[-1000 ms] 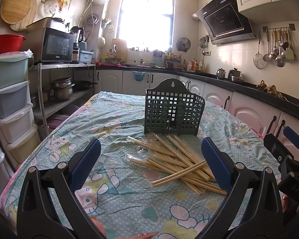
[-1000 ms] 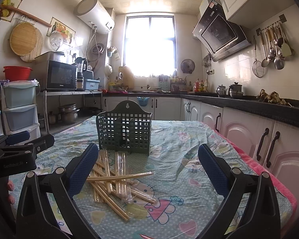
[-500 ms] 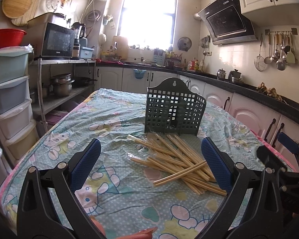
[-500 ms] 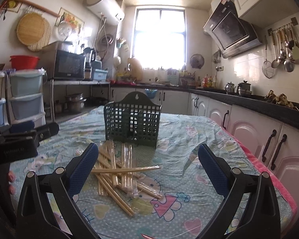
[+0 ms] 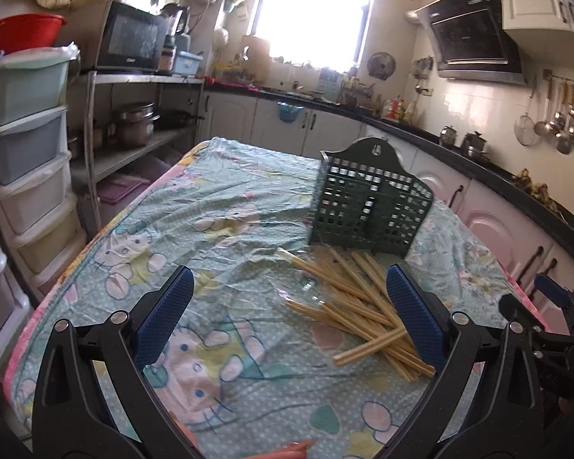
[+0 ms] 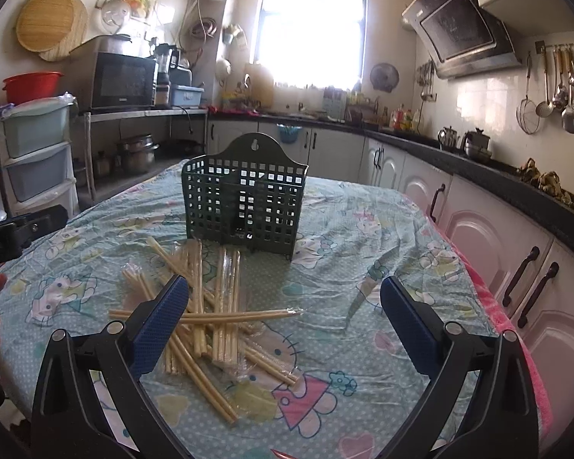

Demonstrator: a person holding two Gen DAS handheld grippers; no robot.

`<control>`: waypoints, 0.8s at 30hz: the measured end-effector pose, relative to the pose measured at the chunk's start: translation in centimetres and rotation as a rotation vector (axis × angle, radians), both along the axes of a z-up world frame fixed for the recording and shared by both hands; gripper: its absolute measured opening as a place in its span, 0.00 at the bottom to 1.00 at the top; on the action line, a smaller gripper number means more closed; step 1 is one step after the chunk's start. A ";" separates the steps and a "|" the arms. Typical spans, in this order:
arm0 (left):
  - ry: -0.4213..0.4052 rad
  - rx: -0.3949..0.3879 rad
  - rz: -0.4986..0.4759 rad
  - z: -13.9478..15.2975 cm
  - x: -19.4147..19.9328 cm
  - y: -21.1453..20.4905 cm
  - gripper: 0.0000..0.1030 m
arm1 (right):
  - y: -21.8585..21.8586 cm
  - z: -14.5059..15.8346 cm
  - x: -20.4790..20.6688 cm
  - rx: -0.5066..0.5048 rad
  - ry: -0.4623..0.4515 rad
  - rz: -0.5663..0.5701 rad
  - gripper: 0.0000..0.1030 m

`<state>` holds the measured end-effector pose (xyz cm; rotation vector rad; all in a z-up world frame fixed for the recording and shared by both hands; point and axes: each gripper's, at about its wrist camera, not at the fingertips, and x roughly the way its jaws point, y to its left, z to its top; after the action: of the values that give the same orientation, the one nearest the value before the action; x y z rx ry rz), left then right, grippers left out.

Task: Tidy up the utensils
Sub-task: 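Lower the left tool onto the chopstick pile and close on chopsticks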

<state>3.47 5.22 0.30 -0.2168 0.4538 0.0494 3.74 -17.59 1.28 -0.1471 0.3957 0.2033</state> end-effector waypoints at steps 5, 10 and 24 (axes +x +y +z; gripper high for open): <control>0.067 -0.036 0.021 0.6 2.1 1.6 0.90 | 0.1 0.8 1.9 -0.003 0.043 0.001 0.94; 0.127 -0.050 -0.020 1.0 4.6 2.6 0.90 | -0.3 1.2 4.0 0.010 0.110 -0.009 0.94; 0.308 -0.145 -0.245 -1.8 8.9 -0.9 0.88 | -1.7 -1.9 7.7 0.091 0.304 -0.011 0.86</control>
<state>12.35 4.37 -1.52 -0.2963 0.7891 -0.1934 11.43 -19.26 -0.60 -0.0234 0.6889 0.2328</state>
